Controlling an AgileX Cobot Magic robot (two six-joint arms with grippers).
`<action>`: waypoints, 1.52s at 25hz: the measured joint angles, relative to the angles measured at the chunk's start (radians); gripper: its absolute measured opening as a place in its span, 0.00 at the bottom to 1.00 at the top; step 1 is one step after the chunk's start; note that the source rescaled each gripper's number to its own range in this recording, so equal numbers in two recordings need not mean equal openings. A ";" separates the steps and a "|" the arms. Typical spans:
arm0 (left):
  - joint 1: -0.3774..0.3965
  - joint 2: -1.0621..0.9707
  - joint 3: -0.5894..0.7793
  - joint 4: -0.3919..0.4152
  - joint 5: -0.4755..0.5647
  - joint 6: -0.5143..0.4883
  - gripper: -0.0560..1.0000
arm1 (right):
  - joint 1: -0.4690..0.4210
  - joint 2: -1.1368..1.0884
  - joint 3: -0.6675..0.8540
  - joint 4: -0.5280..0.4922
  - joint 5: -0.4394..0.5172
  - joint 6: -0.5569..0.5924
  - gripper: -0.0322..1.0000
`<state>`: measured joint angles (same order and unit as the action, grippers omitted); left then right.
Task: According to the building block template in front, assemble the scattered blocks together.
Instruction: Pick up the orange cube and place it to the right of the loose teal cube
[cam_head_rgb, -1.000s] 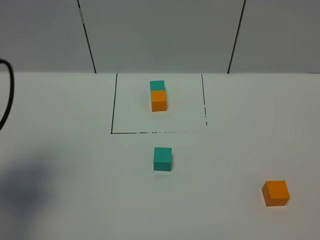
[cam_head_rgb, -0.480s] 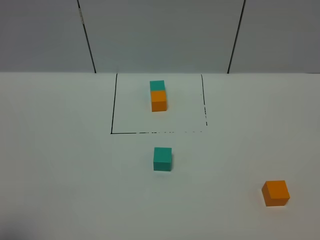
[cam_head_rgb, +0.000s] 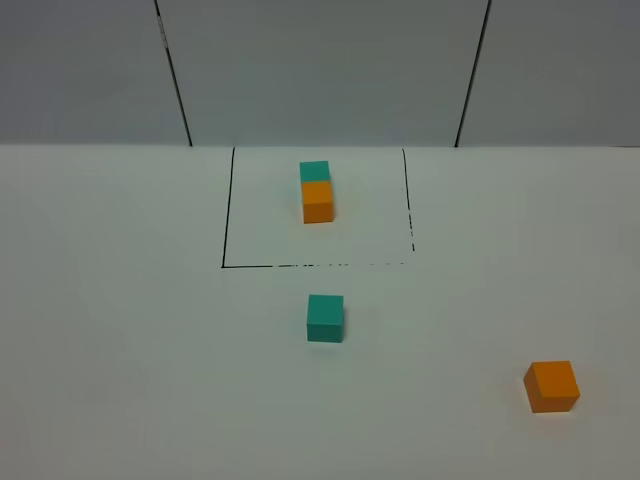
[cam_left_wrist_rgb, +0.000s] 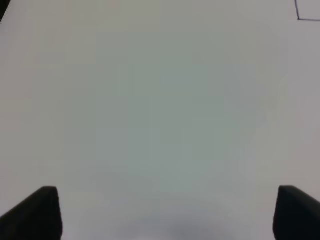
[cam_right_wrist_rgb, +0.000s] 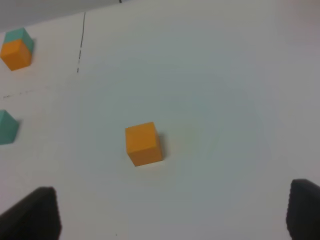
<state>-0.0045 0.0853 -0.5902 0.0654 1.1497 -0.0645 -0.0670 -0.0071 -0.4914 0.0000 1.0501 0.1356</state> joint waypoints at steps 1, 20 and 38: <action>0.000 -0.018 0.003 0.004 0.001 0.003 0.82 | 0.000 0.000 0.000 0.000 0.000 0.000 0.81; -0.004 -0.033 0.078 -0.191 -0.056 0.175 0.72 | 0.000 0.000 0.000 0.000 0.000 0.000 0.81; -0.005 -0.034 0.083 -0.216 -0.077 0.205 0.53 | 0.000 0.000 0.000 0.000 0.000 0.000 0.81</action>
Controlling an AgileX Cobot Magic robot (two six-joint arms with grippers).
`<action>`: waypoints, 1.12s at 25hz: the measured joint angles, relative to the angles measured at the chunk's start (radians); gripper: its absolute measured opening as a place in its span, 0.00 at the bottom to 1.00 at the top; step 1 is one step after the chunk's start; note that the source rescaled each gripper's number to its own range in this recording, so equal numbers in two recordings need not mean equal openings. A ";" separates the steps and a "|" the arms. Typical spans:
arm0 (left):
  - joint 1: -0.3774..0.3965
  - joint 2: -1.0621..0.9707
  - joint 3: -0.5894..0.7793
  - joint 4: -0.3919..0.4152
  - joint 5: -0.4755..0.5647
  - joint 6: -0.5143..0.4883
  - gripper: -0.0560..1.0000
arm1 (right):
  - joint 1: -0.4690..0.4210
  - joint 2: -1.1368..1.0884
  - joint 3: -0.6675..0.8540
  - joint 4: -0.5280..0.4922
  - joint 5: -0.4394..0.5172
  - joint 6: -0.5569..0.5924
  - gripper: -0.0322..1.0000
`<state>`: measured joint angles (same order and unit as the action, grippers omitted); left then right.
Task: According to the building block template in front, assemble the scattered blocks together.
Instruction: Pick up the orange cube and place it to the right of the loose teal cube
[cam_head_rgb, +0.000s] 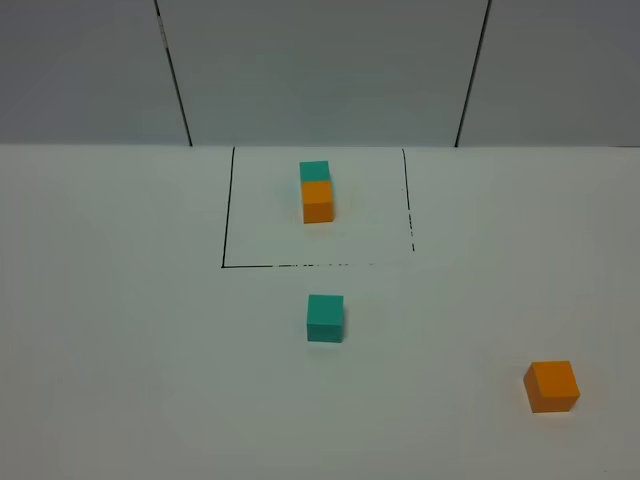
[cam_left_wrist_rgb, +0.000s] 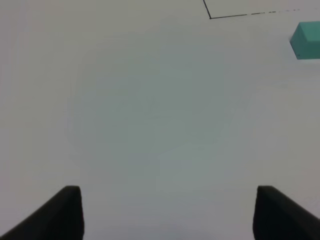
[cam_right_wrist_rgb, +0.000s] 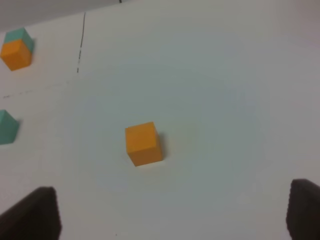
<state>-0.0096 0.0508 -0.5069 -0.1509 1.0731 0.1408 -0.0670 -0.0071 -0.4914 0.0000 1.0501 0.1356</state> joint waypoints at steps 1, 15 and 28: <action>0.000 0.000 0.000 0.000 0.000 0.001 0.53 | 0.000 0.000 0.000 0.000 0.000 0.000 0.81; 0.000 0.000 0.000 0.000 -0.001 0.001 0.53 | 0.000 0.000 0.000 0.000 0.000 0.000 0.81; 0.000 0.000 0.000 0.000 -0.001 0.001 0.53 | 0.000 0.000 0.000 0.000 0.000 0.000 0.81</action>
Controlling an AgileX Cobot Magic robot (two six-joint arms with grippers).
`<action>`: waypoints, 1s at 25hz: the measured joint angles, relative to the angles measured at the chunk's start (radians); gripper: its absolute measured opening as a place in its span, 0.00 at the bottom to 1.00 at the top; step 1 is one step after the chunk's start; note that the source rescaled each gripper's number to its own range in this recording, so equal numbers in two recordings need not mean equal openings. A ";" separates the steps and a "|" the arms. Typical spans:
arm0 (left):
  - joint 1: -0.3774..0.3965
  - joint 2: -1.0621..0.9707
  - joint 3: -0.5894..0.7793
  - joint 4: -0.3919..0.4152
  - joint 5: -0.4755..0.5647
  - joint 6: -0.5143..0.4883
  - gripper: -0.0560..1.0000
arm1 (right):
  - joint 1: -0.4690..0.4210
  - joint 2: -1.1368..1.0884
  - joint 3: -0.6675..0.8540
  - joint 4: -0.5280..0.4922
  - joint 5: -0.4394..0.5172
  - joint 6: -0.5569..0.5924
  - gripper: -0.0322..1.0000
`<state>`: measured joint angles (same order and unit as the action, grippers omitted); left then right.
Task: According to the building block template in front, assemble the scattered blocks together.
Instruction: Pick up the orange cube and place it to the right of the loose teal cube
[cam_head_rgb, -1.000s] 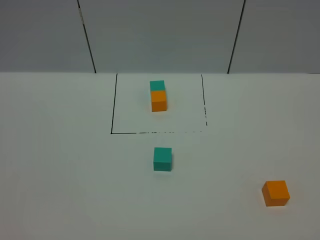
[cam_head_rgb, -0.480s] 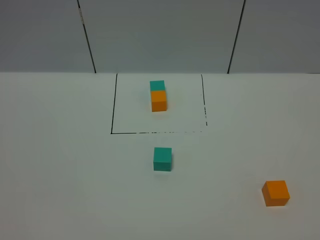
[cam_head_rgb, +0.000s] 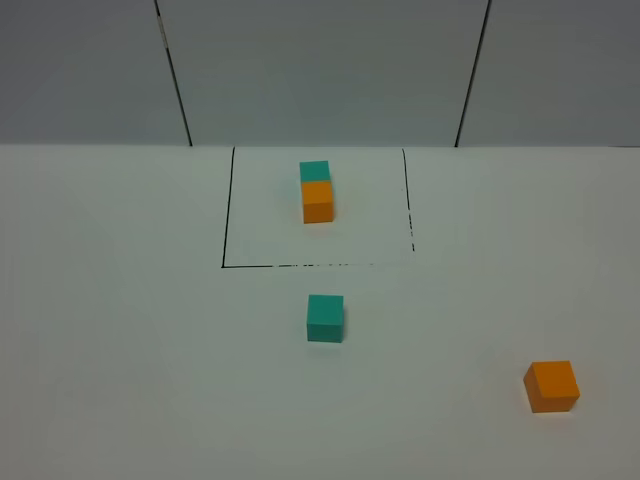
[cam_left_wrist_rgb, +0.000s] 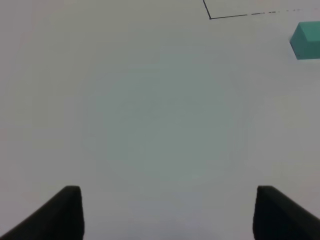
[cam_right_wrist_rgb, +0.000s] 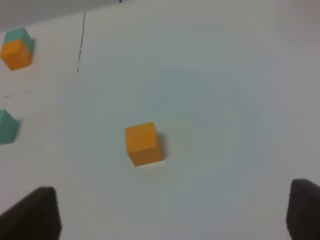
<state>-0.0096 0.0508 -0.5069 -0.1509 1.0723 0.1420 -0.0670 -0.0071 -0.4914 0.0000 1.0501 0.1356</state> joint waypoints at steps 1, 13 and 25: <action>0.000 0.000 0.000 0.000 0.000 0.001 0.53 | 0.000 0.000 0.000 0.000 0.000 0.000 0.81; 0.000 0.000 0.000 0.000 0.000 0.001 0.53 | 0.000 0.000 0.000 0.000 0.000 0.000 0.81; 0.000 0.000 0.000 0.000 0.000 0.001 0.53 | 0.000 0.000 0.000 0.000 0.000 0.000 0.81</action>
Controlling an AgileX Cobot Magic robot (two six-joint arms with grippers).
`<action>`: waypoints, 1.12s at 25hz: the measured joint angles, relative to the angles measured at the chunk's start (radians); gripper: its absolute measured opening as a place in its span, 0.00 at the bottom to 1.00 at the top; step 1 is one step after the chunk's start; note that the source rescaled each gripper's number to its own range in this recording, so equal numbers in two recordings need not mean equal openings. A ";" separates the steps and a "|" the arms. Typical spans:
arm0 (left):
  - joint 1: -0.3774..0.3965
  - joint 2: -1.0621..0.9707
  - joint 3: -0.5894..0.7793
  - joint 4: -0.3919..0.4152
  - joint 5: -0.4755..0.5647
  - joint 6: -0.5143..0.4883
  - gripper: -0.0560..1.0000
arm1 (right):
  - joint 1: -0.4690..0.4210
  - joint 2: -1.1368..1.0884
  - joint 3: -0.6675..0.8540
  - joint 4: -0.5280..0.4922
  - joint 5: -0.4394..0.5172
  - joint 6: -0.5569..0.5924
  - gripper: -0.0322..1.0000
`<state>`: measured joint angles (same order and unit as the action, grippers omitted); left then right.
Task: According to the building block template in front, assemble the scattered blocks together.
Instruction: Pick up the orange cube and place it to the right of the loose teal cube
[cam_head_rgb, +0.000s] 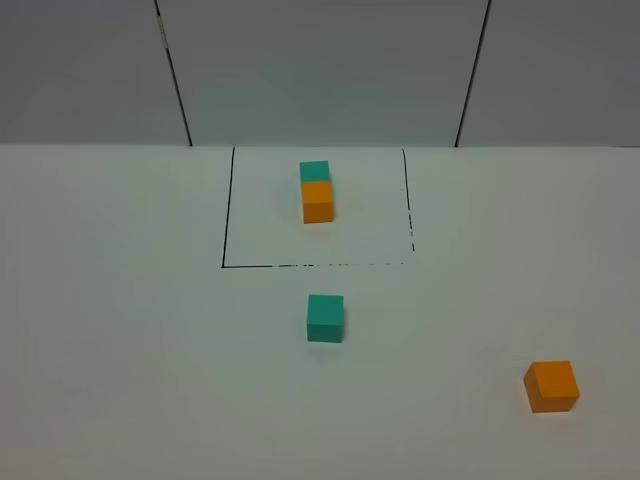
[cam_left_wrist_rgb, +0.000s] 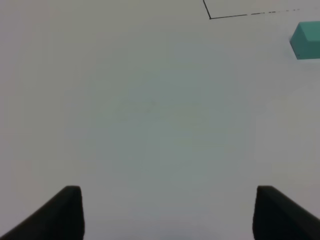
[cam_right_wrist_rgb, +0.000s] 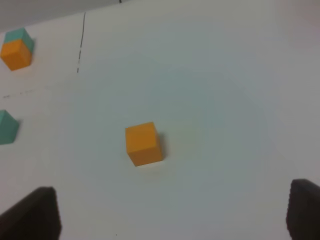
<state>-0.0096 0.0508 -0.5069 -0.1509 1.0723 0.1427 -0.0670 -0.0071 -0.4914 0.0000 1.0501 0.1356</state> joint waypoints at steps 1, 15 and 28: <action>0.000 0.000 0.000 0.000 0.000 0.000 0.53 | 0.000 0.000 0.000 0.000 0.000 0.000 0.81; 0.000 0.000 0.000 0.000 0.000 0.000 0.53 | 0.000 0.049 0.000 0.000 0.000 0.000 0.97; 0.000 0.000 0.000 0.000 0.000 0.000 0.53 | 0.000 0.165 0.000 0.000 0.000 0.001 0.97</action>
<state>-0.0096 0.0508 -0.5069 -0.1509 1.0723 0.1427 -0.0670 0.1579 -0.4914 0.0000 1.0505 0.1366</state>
